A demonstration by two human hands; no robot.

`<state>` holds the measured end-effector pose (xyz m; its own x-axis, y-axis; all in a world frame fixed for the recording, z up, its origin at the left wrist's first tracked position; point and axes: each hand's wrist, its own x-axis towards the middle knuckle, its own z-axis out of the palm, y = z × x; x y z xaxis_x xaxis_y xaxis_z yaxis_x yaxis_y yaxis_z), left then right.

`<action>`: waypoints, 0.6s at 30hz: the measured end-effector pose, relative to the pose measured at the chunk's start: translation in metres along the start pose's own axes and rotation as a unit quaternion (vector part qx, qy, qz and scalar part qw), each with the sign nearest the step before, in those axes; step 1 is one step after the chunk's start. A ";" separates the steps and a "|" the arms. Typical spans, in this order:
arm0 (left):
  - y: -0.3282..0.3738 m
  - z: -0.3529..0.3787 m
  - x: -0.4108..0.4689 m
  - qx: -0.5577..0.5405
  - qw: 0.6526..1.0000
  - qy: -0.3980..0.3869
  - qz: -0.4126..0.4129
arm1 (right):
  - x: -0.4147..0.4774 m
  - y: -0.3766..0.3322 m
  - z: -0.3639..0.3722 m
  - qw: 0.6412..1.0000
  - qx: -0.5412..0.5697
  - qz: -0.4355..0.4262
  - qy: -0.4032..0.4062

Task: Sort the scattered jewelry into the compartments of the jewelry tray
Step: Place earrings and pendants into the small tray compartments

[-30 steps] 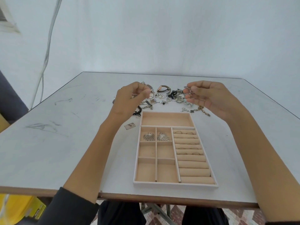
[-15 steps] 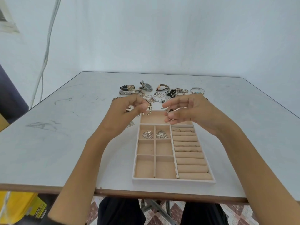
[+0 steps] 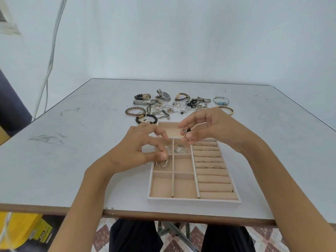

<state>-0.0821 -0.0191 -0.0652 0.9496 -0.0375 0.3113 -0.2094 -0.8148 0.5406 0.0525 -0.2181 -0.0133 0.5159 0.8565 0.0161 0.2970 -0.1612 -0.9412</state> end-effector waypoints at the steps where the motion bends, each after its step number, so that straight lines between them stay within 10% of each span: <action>1: 0.001 0.000 0.000 0.002 1.000 0.003 0.001 | 0.000 0.000 0.000 1.000 -0.004 0.001 -0.002; 18: 0.000 0.001 0.001 0.032 0.998 0.039 0.025 | -0.003 -0.002 0.002 1.000 -0.017 0.002 -0.016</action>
<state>-0.0806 -0.0200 -0.0656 0.9170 -0.0366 0.3972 -0.2387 -0.8481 0.4730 0.0486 -0.2188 -0.0121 0.4913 0.8710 0.0015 0.3231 -0.1807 -0.9289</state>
